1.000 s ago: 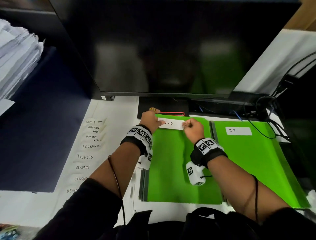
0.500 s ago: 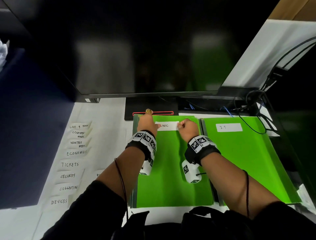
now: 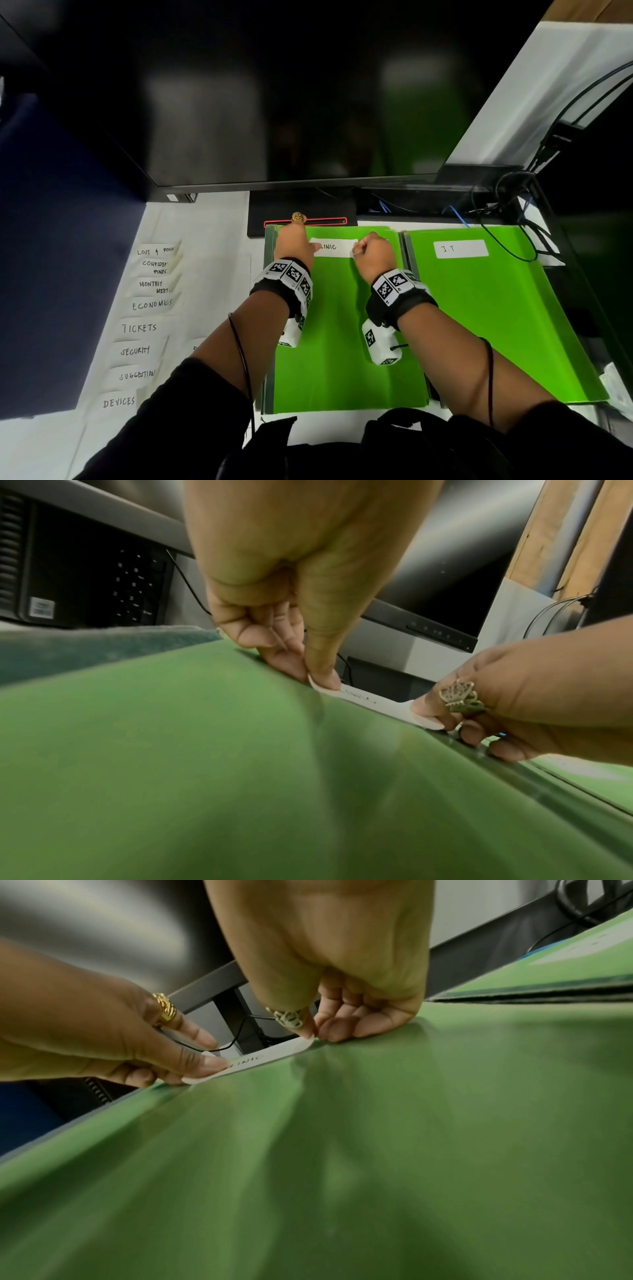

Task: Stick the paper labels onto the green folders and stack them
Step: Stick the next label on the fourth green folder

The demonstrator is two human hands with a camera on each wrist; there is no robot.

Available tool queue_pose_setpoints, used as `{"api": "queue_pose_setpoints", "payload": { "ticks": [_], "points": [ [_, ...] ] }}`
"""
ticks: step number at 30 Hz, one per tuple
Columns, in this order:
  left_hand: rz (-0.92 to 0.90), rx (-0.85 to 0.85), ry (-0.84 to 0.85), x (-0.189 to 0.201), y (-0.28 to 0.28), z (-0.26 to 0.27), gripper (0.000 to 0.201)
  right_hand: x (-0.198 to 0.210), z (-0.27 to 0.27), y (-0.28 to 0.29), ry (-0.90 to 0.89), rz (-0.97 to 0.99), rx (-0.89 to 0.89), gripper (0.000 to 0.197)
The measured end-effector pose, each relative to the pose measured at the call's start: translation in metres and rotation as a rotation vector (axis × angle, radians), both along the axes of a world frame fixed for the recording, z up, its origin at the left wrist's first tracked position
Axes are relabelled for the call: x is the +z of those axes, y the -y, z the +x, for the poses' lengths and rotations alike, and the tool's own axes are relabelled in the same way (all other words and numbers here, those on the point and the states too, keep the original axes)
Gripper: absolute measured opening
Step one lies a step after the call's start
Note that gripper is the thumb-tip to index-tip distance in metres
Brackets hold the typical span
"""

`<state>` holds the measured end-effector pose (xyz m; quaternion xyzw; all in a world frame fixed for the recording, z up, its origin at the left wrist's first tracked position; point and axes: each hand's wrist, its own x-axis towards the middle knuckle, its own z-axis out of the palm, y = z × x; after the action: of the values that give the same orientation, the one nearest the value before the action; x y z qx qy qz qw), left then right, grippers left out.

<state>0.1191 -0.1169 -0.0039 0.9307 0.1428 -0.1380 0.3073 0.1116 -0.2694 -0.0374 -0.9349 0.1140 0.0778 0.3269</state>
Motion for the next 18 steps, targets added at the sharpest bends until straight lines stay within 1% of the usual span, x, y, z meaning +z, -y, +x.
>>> {"api": "queue_pose_setpoints", "payload": {
  "ticks": [5, 7, 9, 11, 13, 14, 15, 16, 18],
  "points": [
    [0.021, -0.029, -0.006, 0.000, 0.000, -0.001, 0.050, 0.000, -0.001, -0.001, -0.003, -0.038, 0.025, 0.020],
    [0.095, -0.069, 0.022, 0.001, -0.003, -0.003, 0.049, 0.001, -0.001, -0.003, -0.007, -0.059, 0.035, 0.022],
    [0.140, -0.086, 0.062, 0.000, -0.009, -0.005, 0.050, 0.003, -0.002, -0.001, 0.004, -0.019, -0.021, 0.024],
    [0.099, -0.055, 0.059, -0.001, -0.015, -0.004, 0.050, 0.004, -0.001, 0.005, 0.019, 0.040, -0.098, 0.022],
    [0.075, -0.044, 0.038, -0.001, -0.019, 0.000, 0.045, 0.005, 0.001, 0.009, 0.001, 0.060, -0.122, 0.017],
    [0.074, -0.045, 0.032, 0.000, -0.019, 0.002, 0.042, 0.006, 0.003, 0.010, -0.025, 0.062, -0.123, 0.018],
    [0.088, -0.052, 0.030, 0.001, -0.018, 0.004, 0.042, 0.008, 0.005, 0.010, -0.058, 0.067, -0.123, 0.026],
    [0.120, -0.068, 0.029, 0.001, -0.016, 0.005, 0.049, 0.010, 0.007, 0.009, -0.097, 0.074, -0.125, 0.039],
    [0.223, -0.118, 0.014, 0.000, -0.011, 0.006, 0.075, 0.014, 0.011, 0.006, -0.162, 0.062, -0.126, 0.063]
  ]
}}
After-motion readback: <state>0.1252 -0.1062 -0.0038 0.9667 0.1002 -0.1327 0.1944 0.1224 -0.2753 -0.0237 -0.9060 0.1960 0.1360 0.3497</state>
